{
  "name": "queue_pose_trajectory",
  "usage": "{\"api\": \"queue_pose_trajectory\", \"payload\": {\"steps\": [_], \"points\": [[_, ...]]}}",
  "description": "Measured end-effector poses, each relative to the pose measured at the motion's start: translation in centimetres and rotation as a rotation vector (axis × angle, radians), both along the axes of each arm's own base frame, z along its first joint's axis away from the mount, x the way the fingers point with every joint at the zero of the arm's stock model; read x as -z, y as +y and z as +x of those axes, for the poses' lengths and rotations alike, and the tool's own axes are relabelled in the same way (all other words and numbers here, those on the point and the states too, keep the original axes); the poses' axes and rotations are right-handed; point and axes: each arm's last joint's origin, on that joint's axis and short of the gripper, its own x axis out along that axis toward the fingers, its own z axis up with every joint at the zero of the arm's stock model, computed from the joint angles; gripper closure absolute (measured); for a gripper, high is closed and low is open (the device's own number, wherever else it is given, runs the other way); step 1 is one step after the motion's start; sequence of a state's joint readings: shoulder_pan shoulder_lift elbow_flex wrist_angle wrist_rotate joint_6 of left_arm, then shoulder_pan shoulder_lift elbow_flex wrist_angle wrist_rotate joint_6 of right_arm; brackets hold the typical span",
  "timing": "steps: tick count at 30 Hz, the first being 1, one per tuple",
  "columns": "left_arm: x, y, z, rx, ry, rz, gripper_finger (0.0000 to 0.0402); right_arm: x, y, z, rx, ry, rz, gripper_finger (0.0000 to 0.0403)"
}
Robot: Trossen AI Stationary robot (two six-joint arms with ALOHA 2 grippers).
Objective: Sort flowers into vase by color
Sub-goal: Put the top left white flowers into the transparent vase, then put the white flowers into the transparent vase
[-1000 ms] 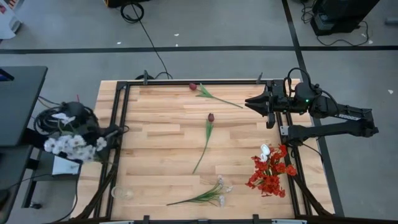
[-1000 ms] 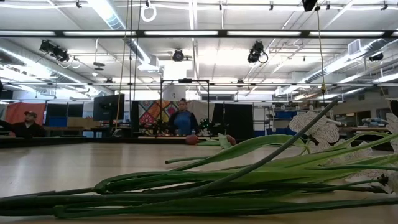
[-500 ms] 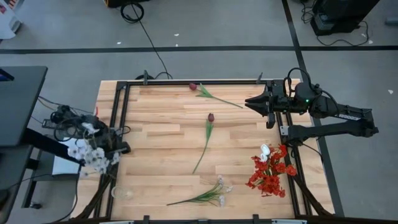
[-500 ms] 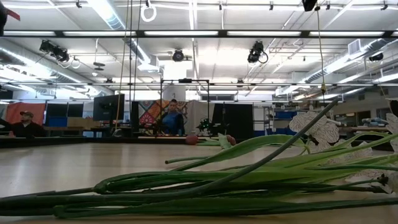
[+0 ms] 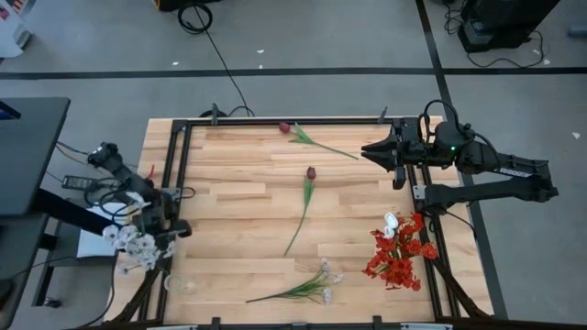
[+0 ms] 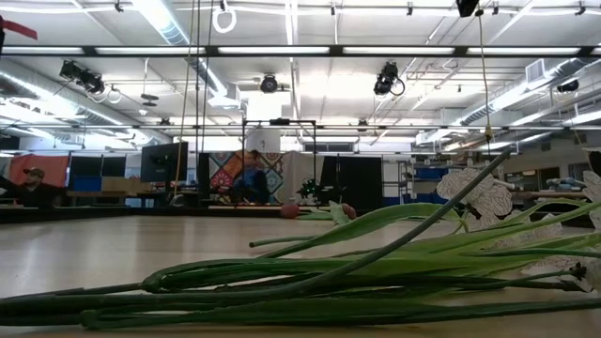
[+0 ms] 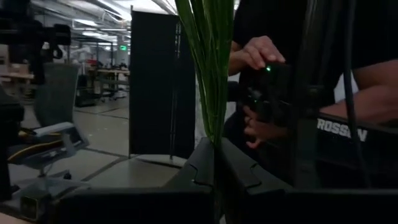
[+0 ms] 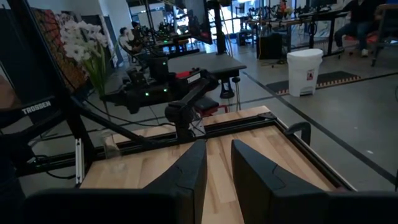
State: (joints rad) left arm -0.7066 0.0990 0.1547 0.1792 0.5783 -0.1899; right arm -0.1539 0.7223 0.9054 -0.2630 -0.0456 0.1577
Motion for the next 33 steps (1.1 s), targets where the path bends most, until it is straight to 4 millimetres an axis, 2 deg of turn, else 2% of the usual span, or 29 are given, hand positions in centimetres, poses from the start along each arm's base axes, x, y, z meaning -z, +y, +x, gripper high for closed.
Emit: {"api": "queue_pose_trajectory", "payload": {"steps": [19, 27, 33], "points": [[0.9, -2.8, 0.1, -0.068, -0.006, 0.099, 0.0387, 0.0, 0.0, 0.0, 0.000, 0.000, 0.000, 0.0320], [1.3, -3.4, 0.2, -0.115, -0.021, 0.146, 0.0329, 0.0, 0.0, 0.0, 0.000, 0.000, 0.000, 0.0320], [0.4, -3.3, 0.0, -0.108, -0.039, 0.051, 0.0265, 0.0, 0.0, 0.0, 0.000, 0.000, 0.000, 0.0320]]}}
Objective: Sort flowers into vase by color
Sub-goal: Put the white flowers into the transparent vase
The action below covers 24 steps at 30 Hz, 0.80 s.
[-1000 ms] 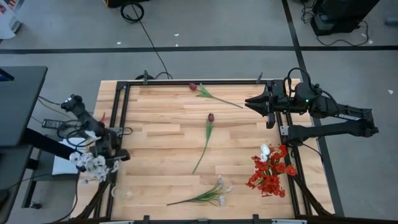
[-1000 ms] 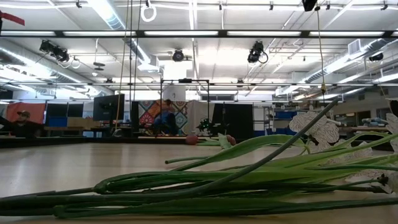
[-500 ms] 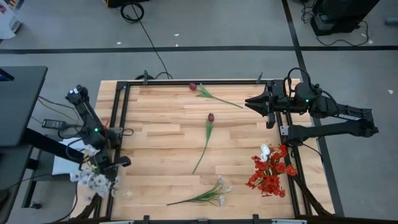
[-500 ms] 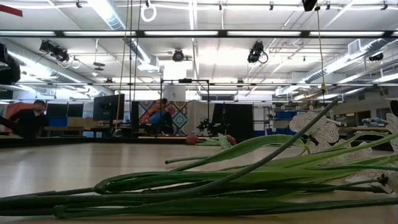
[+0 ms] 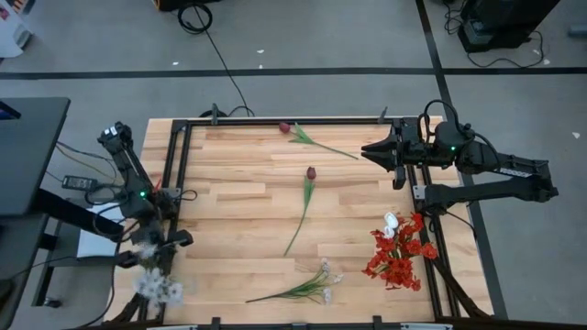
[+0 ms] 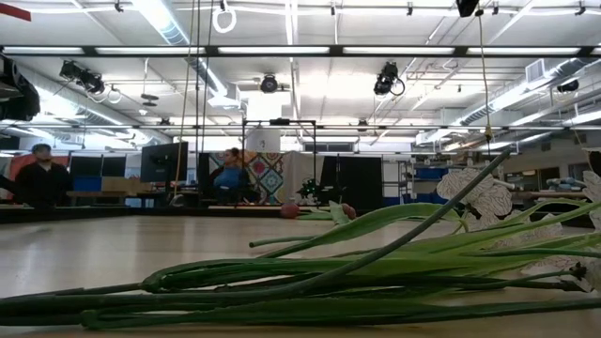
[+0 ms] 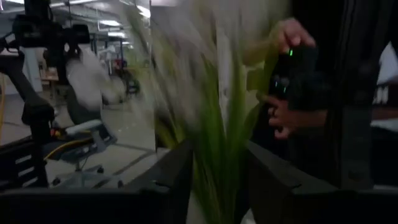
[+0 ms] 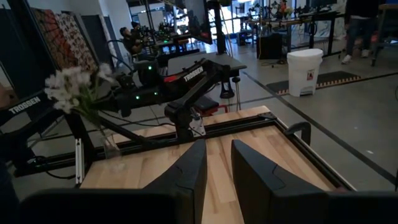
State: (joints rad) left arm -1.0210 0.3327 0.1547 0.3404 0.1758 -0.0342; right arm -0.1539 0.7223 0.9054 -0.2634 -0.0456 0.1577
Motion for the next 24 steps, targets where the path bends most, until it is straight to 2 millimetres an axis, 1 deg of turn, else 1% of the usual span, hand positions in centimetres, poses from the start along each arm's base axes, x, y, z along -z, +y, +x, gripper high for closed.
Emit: {"api": "queue_pose_trajectory", "payload": {"steps": [4, 7, 9, 13, 15, 19, 24], "points": [[-0.2, 0.0, 0.0, 0.010, 0.038, -0.034, 0.0240, 0.0, 0.0, 0.0, 0.000, 0.000, 0.000, 0.0320], [-0.3, 0.0, -0.1, 0.044, 0.068, -0.044, 0.0234, 0.0, 0.0, 0.0, 0.000, 0.000, 0.000, 0.0320], [-0.7, 0.0, -0.2, 0.072, 0.085, -0.042, 0.0233, 0.0, 0.0, 0.0, -0.001, 0.000, 0.000, 0.0320], [-2.8, 0.4, -0.5, 0.075, 0.061, -0.025, 0.0233, 0.0, 0.0, 0.0, -0.001, 0.000, 0.000, 0.0320], [-4.1, 0.9, -0.7, 0.050, 0.050, 0.006, 0.0233, 0.0, 0.0, 0.0, 0.000, 0.000, 0.000, 0.0320], [-6.3, 2.3, -0.9, -0.074, 0.087, 0.083, 0.0232, 0.0, 0.0, 0.0, -0.001, 0.000, 0.000, 0.0320], [-8.9, 4.2, -1.2, -0.254, 0.151, 0.131, 0.0232, 0.0, 0.0, 0.0, -0.001, 0.000, 0.000, 0.0320]]}}
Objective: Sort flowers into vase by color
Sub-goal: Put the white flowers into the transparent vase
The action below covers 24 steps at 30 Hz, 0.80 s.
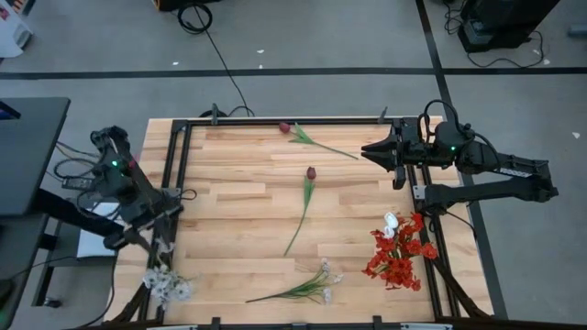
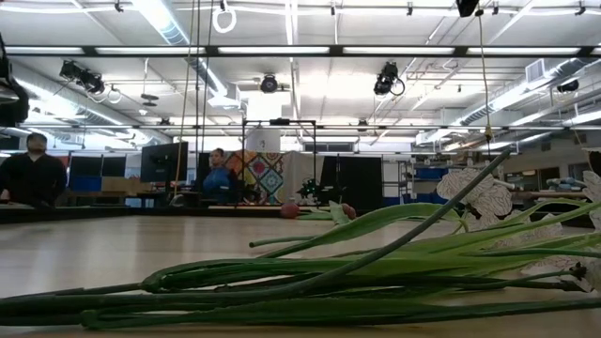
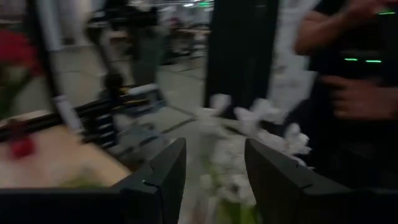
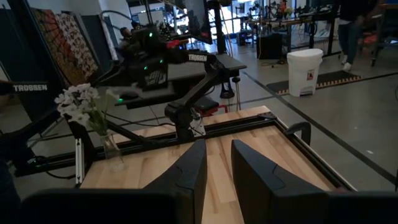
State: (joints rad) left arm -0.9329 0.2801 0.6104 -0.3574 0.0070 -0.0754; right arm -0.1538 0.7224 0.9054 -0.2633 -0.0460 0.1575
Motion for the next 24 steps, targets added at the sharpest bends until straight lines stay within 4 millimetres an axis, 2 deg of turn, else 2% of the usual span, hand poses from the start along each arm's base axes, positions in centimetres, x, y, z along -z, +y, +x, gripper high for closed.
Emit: {"api": "queue_pose_trajectory", "payload": {"steps": [10, 17, 20, 24], "points": [[-3.2, 3.0, -0.5, -0.381, 0.070, -0.048, 0.0232, 0.0, 0.0, 0.0, 0.000, 0.000, 0.000, 0.0320], [-3.3, 4.4, -0.5, -0.703, 0.143, -0.078, 0.0232, 0.0, 0.0, 0.0, 0.000, 0.000, 0.000, 0.0320], [-3.0, 3.9, 0.6, -0.785, 0.191, -0.054, 0.0232, 0.0, 0.0, 0.0, 0.000, 0.000, 0.000, 0.0320], [-2.4, 2.9, 3.3, -0.876, 0.280, 0.022, 0.0232, 0.0, 0.0, 0.0, 0.000, 0.000, 0.000, 0.0320]]}}
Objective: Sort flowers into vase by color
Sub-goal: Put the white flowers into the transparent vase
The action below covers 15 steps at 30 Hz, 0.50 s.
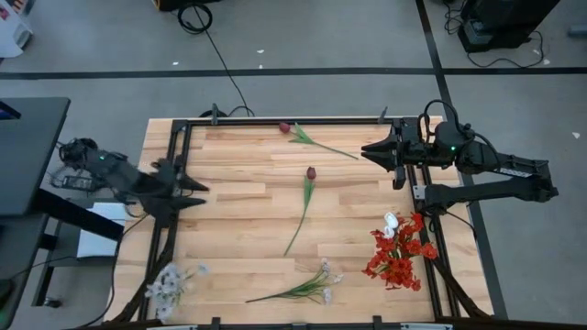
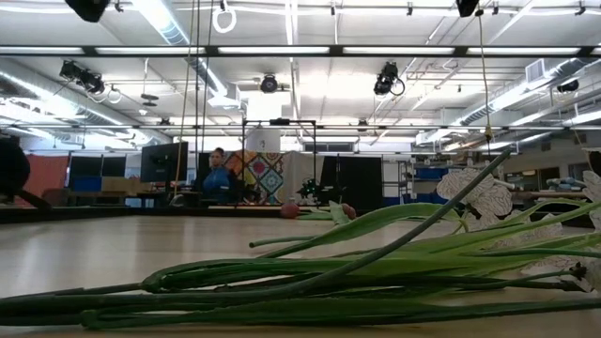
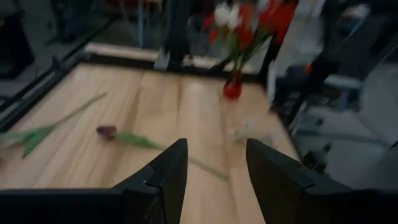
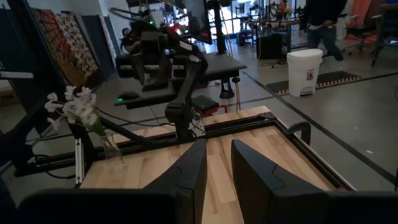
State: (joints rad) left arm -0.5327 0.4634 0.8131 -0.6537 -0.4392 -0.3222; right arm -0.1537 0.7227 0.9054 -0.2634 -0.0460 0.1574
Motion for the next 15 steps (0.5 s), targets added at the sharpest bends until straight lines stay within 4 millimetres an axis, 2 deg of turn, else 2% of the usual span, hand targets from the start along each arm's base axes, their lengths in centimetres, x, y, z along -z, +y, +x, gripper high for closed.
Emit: {"api": "queue_pose_trajectory", "payload": {"steps": [6, 12, 15], "points": [[1.5, -0.9, 5.9, -0.067, 0.152, 0.022, 0.0232, 0.0, 0.0, 0.0, 0.000, 0.000, 0.000, 0.0320], [4.0, 0.4, 12.9, -0.040, 0.242, -0.085, 0.0232, 0.0, 0.0, 0.0, 0.000, 0.000, 0.000, 0.0320], [5.5, 0.7, 15.5, -0.023, 0.257, -0.054, 0.0232, 0.0, 0.0, 0.0, 0.000, 0.000, 0.000, 0.0320]]}}
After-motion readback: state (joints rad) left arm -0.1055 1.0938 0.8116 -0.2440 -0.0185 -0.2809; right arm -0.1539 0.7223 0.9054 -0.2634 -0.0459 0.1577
